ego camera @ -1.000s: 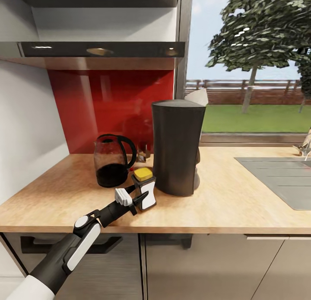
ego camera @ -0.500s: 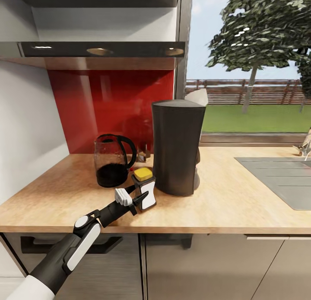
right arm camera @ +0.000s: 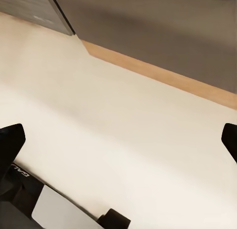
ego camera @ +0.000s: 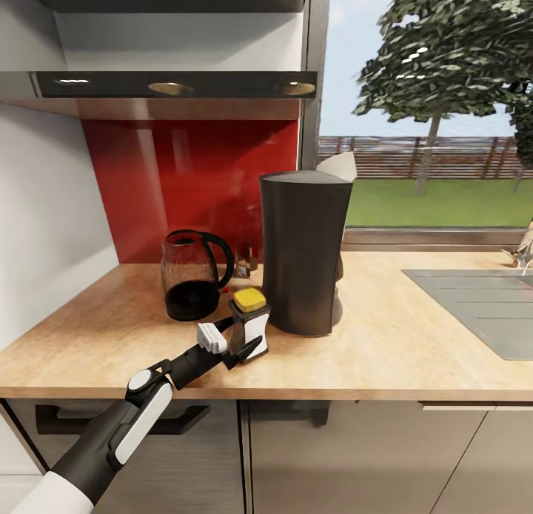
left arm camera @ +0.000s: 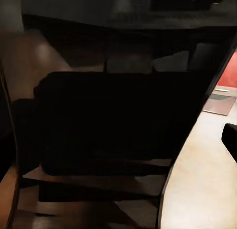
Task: Set up a coffee station on the kitchen countertop: keep the coffee maker on the countertop, move the bottle of coffee from the kitchen shelf to the counter next to the coffee maker, place a paper coffee filter on top of the coffee maker, put the saucer next to the coffee maker with the coffee cup on the saucer, and place the electric kettle next to the coffee maker.
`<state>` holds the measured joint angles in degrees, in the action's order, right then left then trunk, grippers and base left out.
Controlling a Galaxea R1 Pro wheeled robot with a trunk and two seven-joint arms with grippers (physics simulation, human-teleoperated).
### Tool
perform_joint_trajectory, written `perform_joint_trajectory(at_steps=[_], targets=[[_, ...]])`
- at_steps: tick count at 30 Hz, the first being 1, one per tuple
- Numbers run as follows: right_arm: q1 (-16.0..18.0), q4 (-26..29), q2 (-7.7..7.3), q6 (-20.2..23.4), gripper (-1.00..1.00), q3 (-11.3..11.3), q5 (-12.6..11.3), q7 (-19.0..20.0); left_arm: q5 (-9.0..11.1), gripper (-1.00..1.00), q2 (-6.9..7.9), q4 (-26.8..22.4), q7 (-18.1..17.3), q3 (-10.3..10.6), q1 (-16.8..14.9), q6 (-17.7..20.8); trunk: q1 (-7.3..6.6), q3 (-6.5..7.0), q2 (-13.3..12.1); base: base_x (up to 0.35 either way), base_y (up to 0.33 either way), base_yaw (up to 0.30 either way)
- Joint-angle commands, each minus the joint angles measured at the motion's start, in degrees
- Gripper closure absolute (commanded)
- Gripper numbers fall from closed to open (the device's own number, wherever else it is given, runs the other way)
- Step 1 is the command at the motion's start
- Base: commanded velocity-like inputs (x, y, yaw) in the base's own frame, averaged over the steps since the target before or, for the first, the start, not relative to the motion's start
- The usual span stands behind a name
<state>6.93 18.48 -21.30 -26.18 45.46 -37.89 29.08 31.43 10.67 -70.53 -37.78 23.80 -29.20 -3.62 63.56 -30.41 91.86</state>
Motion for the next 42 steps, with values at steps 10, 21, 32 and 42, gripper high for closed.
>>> perform_joint_trajectory(at_steps=[10, 21, 32, 42], targets=[[0.1, 0.0, -0.05, -0.1, -1.00, 0.4, -0.6, 0.2, 0.3, -1.00, 0.08, 0.0, 0.0, 0.1, -0.1, -0.3, 0.00, -0.06, 0.0, 0.000, 0.000, 0.000], [0.0, 0.0, -0.05, -0.1, -1.00, 0.4, -0.6, 0.2, 0.3, -1.00, 0.08, 0.0, 0.0, 0.1, -0.1, -0.3, 0.00, -0.06, 0.0, 0.000, 0.000, 0.000], [0.1, 0.0, -0.06, -0.1, -1.00, 0.4, -0.6, 0.2, 0.3, -1.00, 0.10, 0.0, 0.0, 0.1, -0.1, -0.3, 0.00, -0.06, 0.0, 0.000, 0.011, 0.000], [0.1, 0.0, -0.06, -0.1, -1.00, 0.4, -0.6, 0.2, 0.3, -1.00, 0.11, 0.0, 0.0, 0.1, -0.1, -0.3, 0.00, -0.06, 0.0, 0.000, 0.019, 0.000]])
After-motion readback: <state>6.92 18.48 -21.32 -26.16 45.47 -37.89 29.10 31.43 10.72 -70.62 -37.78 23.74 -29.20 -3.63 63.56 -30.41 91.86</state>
